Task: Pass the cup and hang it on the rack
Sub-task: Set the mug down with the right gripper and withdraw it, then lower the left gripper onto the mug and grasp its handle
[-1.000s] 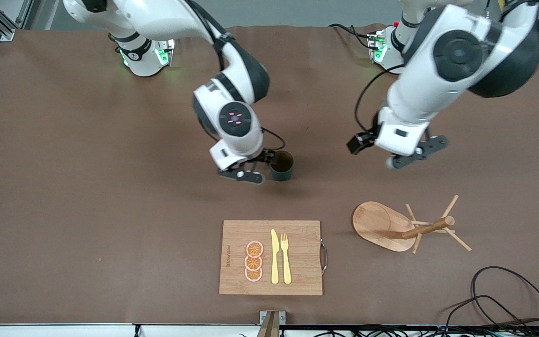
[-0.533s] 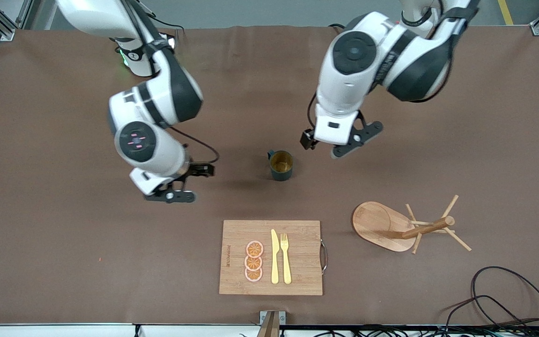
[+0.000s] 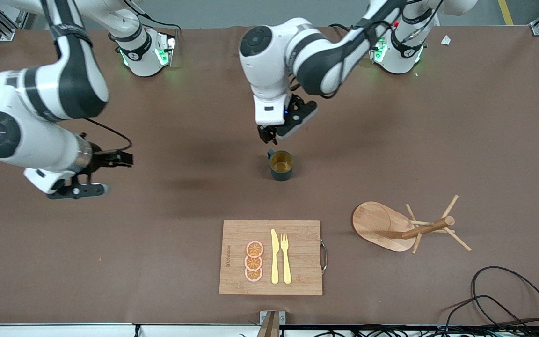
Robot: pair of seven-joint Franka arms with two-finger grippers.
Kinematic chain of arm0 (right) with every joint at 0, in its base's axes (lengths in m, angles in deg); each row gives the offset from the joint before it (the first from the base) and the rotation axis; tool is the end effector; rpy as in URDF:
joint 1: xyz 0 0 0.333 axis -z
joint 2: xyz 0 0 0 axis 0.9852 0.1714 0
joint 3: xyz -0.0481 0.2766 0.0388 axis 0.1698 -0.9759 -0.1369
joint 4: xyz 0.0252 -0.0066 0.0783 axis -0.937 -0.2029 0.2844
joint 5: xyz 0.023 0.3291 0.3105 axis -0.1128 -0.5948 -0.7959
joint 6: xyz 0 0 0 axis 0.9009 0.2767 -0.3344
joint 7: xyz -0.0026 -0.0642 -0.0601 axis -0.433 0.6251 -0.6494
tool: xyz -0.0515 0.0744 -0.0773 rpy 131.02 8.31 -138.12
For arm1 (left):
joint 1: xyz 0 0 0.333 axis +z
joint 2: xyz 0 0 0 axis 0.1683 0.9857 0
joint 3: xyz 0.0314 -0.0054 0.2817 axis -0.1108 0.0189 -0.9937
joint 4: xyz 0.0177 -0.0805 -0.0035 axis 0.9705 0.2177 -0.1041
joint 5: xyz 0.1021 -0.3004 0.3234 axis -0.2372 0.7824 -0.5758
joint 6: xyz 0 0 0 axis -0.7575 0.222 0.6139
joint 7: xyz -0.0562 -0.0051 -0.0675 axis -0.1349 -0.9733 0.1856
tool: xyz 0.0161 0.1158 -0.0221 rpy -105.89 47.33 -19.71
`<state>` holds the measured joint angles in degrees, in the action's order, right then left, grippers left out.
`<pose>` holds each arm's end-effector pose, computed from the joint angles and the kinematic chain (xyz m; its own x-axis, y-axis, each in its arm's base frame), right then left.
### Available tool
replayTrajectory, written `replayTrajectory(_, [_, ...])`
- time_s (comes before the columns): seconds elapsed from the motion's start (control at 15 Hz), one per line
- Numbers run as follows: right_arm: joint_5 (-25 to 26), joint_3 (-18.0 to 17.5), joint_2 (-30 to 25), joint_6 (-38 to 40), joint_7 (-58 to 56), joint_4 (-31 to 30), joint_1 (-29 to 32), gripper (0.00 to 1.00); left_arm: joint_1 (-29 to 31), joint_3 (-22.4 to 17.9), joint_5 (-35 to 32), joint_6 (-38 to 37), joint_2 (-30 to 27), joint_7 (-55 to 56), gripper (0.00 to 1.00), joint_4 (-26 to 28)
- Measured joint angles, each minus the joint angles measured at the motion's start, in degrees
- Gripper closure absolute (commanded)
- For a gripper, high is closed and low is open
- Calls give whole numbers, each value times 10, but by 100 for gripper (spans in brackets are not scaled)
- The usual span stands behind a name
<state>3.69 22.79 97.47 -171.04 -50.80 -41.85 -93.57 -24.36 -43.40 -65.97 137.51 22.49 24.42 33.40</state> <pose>0.6587 0.0933 0.4133 0.9717 0.0833 -0.2213 0.0867 -0.9962 0.0057 0.4366 -0.5717 0.3263 0.7475 0.6253 0.2241 0.6539 -0.7521 -0.0827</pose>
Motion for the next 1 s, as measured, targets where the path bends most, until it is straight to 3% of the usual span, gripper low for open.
replayTrajectory(0.53, [1, 0, -51, 45, -41, 0, 75, 0, -89, -1, -148, 5, 101, 214, 10, -13])
replayTrajectory(1.0, [3, -1, -54, 61, -48, 57, 97, 0, -118, -26, -170, 10, 153, 250, 25, -47])
